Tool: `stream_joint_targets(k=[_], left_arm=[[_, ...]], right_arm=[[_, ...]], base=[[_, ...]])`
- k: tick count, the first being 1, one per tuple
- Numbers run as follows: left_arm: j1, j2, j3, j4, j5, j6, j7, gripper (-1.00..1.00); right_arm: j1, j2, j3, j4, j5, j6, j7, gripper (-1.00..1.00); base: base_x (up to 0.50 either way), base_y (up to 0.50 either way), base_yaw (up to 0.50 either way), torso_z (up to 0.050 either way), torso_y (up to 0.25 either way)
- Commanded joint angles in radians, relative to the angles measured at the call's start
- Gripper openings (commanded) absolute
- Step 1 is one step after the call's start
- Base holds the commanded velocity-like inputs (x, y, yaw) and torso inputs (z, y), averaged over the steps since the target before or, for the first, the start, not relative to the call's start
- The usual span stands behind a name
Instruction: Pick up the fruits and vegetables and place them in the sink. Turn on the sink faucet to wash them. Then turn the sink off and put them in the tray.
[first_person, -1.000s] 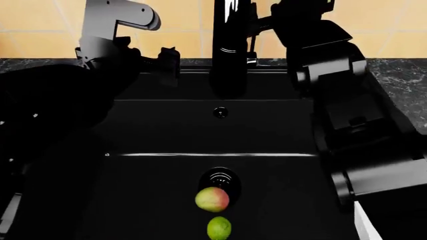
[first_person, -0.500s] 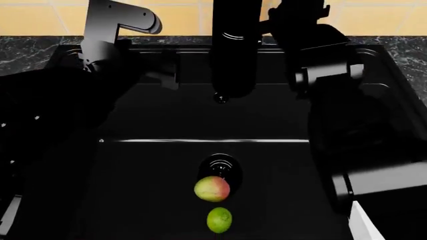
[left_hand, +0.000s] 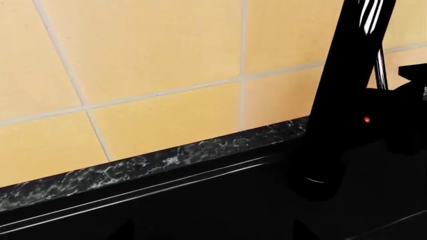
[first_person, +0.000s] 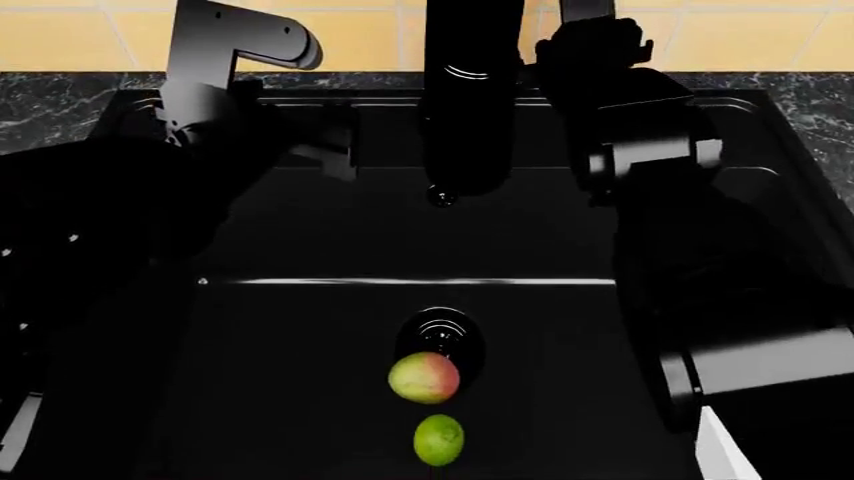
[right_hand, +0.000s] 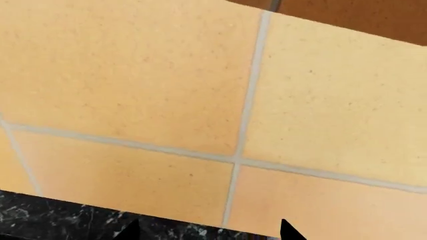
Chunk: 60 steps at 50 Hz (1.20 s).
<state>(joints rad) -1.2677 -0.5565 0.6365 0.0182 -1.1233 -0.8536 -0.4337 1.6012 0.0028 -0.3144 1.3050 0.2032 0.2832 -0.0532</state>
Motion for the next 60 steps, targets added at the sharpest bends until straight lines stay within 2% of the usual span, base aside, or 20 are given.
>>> stream_joint_targets(k=[1, 25, 60], left_arm=[[0.004, -0.002, -0.002, 0.002, -0.002, 0.004, -0.002, 1.0], [0.007, 0.001, 0.008, -0.006, 0.005, 0.009, 0.004, 1.0], [0.013, 0.005, 0.018, -0.01, 0.01, 0.017, 0.01, 1.0]], right_arm=[[-0.001, 0.014, 0.067, 0.003, -0.075, -0.002, 0.077, 1.0], [-0.011, 0.054, 0.256, 0.003, -0.125, -0.06, 0.197, 1.0], [-0.002, 0.114, 0.367, 0.002, -0.158, -0.104, 0.265, 1.0]], base=[[0.0, 0.0, 0.0, 0.0, 0.0], [0.0, 0.0, 0.0, 0.0, 0.0], [0.0, -0.01, -0.01, 0.0, 0.001]])
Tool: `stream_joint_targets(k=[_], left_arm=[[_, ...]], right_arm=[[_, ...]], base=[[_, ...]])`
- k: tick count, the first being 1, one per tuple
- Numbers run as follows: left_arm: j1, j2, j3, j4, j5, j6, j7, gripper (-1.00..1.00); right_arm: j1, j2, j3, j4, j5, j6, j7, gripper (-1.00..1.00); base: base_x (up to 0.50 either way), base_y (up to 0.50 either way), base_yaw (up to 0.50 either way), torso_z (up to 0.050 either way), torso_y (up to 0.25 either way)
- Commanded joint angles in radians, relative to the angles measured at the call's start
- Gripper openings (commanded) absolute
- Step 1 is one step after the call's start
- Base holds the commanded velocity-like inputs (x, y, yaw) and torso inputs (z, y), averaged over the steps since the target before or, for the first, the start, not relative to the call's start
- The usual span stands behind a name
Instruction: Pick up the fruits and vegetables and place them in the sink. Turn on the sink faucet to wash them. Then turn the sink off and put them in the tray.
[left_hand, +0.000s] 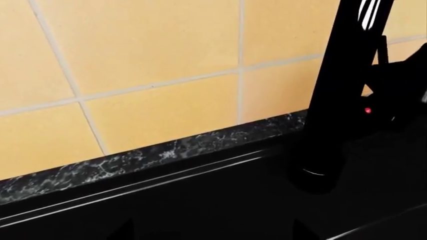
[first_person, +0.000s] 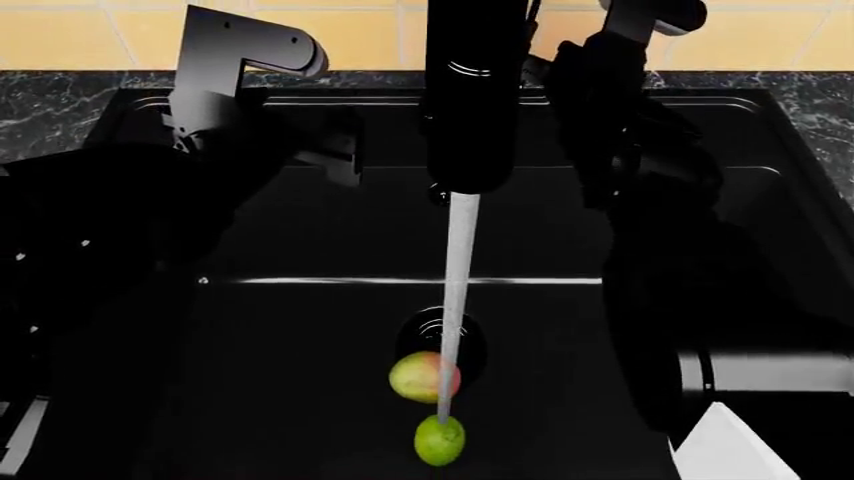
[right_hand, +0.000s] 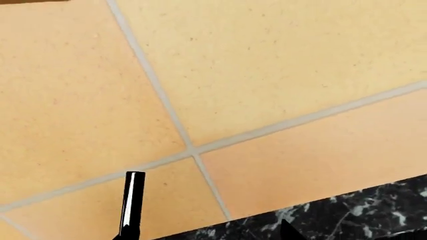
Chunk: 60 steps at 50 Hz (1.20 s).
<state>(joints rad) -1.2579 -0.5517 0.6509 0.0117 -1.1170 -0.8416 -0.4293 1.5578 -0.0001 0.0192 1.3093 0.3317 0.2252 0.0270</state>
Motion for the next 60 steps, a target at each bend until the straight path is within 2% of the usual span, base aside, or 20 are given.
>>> stream_joint_targets(k=[1, 31, 47, 60], left_arm=[[0.003, 0.0, 0.004, -0.004, 0.005, 0.006, 0.006, 1.0], [0.002, 0.002, 0.007, -0.001, 0.001, 0.005, 0.001, 1.0], [0.003, 0.003, 0.01, -0.007, 0.004, 0.01, 0.004, 1.0], [0.006, 0.004, 0.011, -0.007, 0.004, 0.013, 0.003, 1.0]], right_arm=[[0.043, 0.119, 0.033, -0.002, -0.287, -0.046, 0.185, 1.0], [0.029, 0.165, 0.036, -0.094, -0.292, 0.018, 0.191, 1.0], [-0.054, 0.199, 0.042, -0.525, -0.27, 0.279, 0.174, 1.0], [-0.082, 0.22, 0.046, -0.593, -0.261, 0.316, 0.165, 1.0]], base=[[0.0, -0.01, -0.02, 0.0, 0.0], [0.0, -0.01, -0.02, 0.001, 0.0], [0.0, -0.01, -0.01, 0.0, 0.0], [0.0, 0.0, 0.0, 0.0, 0.0]])
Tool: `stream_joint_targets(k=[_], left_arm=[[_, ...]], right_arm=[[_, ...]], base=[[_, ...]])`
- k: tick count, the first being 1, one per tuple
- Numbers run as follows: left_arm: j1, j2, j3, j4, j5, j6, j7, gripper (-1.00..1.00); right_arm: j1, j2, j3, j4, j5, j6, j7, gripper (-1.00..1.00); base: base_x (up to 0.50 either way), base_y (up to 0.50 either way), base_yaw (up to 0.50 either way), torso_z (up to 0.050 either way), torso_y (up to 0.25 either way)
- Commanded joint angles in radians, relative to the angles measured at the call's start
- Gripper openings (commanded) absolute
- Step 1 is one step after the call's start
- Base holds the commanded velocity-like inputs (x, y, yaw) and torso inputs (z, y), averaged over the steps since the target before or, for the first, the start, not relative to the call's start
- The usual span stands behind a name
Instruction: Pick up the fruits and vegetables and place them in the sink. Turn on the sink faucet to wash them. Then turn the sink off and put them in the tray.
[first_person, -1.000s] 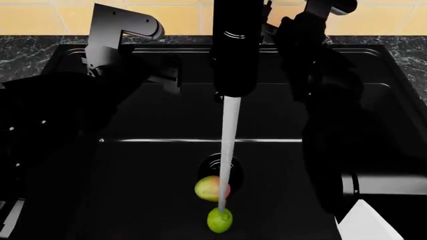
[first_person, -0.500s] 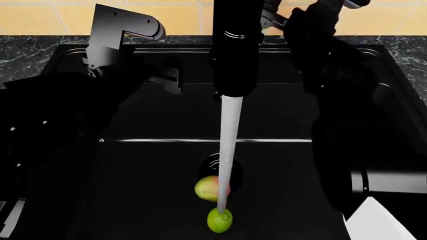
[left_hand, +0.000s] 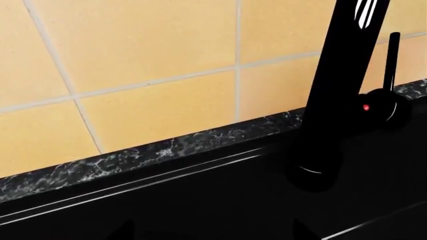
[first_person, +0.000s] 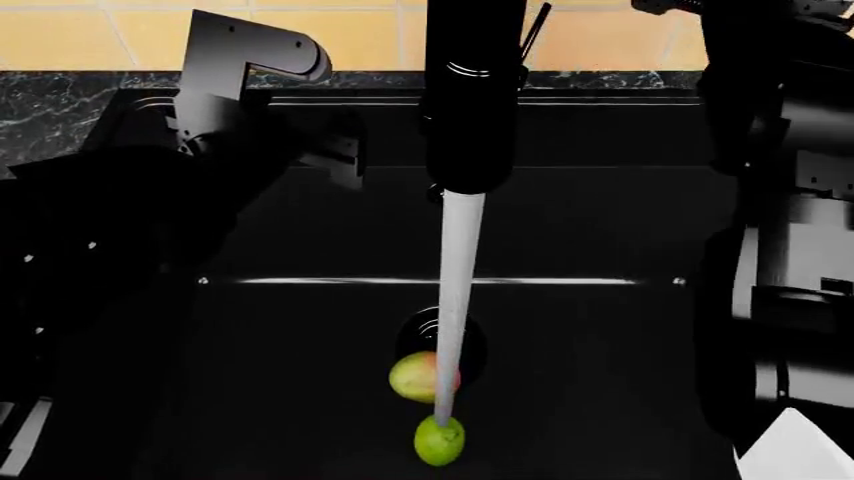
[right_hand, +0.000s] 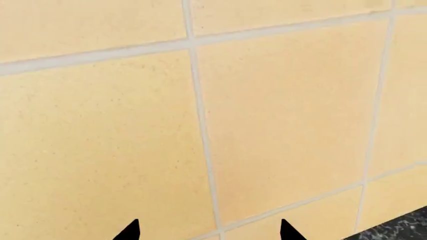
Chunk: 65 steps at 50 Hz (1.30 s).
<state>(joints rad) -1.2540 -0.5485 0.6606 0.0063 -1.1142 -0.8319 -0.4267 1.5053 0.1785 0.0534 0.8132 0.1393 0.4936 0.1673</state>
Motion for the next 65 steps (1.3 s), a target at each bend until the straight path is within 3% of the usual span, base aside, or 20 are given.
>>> stream_joint_targets(k=[1, 26, 48, 65], left_arm=[[0.003, 0.002, 0.002, -0.002, 0.001, 0.004, 0.0, 1.0], [0.002, 0.002, 0.002, -0.001, -0.001, 0.006, -0.004, 1.0], [0.001, -0.001, 0.003, 0.002, -0.004, 0.006, -0.004, 1.0], [0.008, -0.007, 0.001, 0.002, -0.006, 0.013, -0.002, 1.0]], right_arm=[[-0.031, 0.041, 0.01, -0.093, -0.069, 0.044, 0.024, 1.0], [-0.084, 0.022, -0.027, -0.068, -0.064, 0.05, -0.01, 1.0], [0.078, -0.031, -0.062, 0.483, -0.094, -0.285, -0.012, 1.0], [0.075, -0.075, -0.063, 0.494, -0.105, -0.292, -0.02, 1.0]], base=[[0.0, 0.0, 0.0, 0.0, 0.0], [0.0, 0.0, 0.0, 0.0, 0.0], [0.0, 0.0, 0.0, 0.0, 0.0], [0.0, 0.0, 0.0, 0.0, 0.0]])
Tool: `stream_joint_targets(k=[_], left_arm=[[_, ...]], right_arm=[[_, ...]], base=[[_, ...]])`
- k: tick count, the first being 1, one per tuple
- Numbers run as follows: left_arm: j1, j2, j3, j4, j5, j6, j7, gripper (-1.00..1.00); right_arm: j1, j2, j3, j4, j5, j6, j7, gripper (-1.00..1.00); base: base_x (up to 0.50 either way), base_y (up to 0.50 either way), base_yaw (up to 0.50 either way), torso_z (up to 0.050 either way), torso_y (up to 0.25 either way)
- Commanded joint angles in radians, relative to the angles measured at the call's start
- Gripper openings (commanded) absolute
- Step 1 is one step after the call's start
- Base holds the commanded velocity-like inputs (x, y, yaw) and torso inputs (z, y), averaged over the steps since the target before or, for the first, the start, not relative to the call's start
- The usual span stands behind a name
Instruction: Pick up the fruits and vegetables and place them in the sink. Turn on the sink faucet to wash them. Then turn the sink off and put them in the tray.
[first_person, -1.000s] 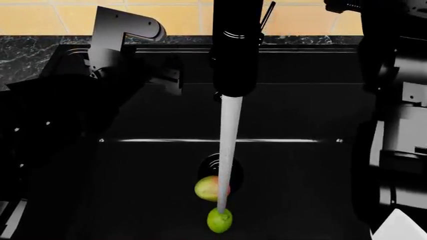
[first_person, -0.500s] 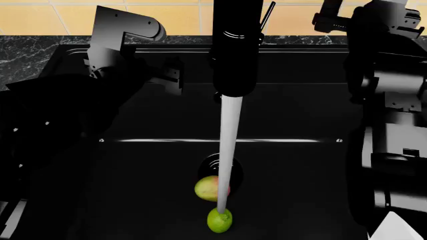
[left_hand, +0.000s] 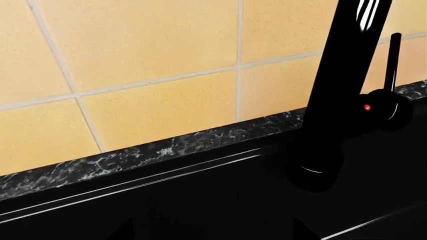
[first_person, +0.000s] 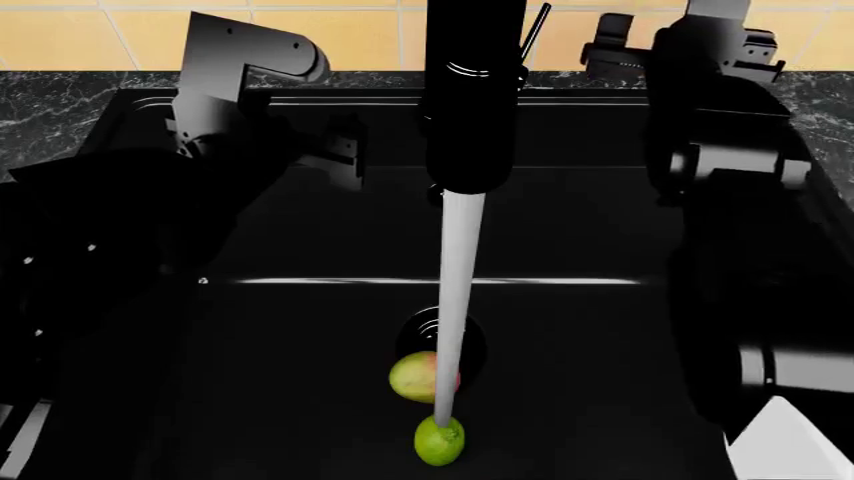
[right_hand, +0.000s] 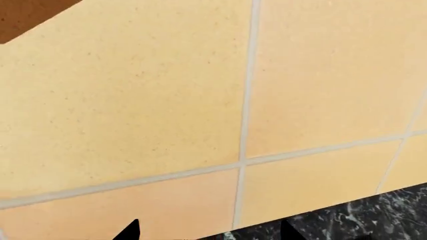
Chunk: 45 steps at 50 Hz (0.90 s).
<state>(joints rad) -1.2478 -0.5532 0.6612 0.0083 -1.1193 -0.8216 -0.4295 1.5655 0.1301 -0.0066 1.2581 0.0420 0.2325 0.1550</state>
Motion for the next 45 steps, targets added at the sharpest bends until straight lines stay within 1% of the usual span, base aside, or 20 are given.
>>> stream_joint_targets(k=[1, 14, 36, 45], left_arm=[[0.002, -0.002, 0.0, 0.0, -0.001, 0.003, 0.001, 1.0], [0.001, 0.001, 0.005, -0.003, 0.002, 0.004, 0.003, 1.0], [0.001, -0.011, -0.003, 0.005, -0.006, 0.006, 0.002, 1.0], [-0.002, -0.012, -0.004, 0.01, -0.01, 0.002, -0.004, 1.0]], right_arm=[[0.015, -0.028, -0.005, 0.05, -0.01, -0.032, -0.008, 1.0], [0.027, -0.06, -0.019, 0.05, -0.025, -0.026, -0.034, 1.0], [0.055, -0.089, -0.016, 0.05, -0.029, -0.044, -0.033, 1.0], [0.057, -0.105, -0.018, 0.05, -0.026, -0.044, -0.06, 1.0]], base=[[0.0, 0.0, 0.0, 0.0, 0.0], [0.0, 0.0, 0.0, 0.0, 0.0], [0.0, 0.0, 0.0, 0.0, 0.0], [0.0, 0.0, 0.0, 0.0, 0.0]])
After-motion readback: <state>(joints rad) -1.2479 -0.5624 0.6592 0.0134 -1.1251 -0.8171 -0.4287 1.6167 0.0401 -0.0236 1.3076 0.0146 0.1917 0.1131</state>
